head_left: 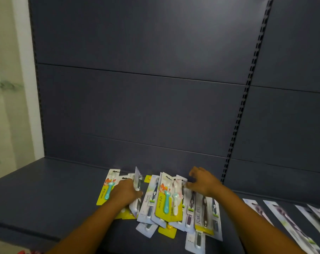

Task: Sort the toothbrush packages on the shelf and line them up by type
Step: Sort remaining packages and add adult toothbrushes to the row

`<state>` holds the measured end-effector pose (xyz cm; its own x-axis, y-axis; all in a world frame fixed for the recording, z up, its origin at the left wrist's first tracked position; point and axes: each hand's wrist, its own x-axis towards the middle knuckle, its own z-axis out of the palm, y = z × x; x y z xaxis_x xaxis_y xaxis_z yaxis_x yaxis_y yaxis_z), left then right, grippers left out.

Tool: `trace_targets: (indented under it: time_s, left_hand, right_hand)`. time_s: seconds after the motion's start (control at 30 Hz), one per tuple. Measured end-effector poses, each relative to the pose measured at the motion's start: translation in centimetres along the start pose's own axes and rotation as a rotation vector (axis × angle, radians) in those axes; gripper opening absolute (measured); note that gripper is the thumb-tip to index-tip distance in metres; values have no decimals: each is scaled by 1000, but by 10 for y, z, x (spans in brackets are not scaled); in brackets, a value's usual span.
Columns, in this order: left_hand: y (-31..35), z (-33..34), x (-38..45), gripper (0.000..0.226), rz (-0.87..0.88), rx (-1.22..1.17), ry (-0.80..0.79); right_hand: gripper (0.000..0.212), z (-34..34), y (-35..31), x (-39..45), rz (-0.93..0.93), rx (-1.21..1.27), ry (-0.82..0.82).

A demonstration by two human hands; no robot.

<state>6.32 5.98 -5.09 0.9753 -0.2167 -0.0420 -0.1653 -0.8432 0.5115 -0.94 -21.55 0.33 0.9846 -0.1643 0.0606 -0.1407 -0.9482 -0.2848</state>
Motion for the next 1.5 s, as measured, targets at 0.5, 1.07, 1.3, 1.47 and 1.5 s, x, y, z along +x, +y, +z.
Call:
trace_targets:
  time_s: [0.5, 1.07, 1.3, 1.47, 1.5]
  left_hand:
    - [43, -13, -67, 26, 399, -984, 54]
    - [57, -6, -89, 54, 448, -1099, 64]
    - [50, -8, -87, 53, 457, -1116, 45]
    - [53, -12, -88, 54, 479, -1115, 32]
    - [55, -12, -90, 55, 487, -1112, 35]
  right_hand:
    - [28, 6, 24, -58, 300, 18, -67]
    - [28, 26, 9, -73, 352, 26, -140]
    - [28, 23, 17, -74, 374, 234, 104]
    - [10, 15, 12, -88, 333, 654, 288]
    - [9, 13, 10, -92, 312, 725, 318]
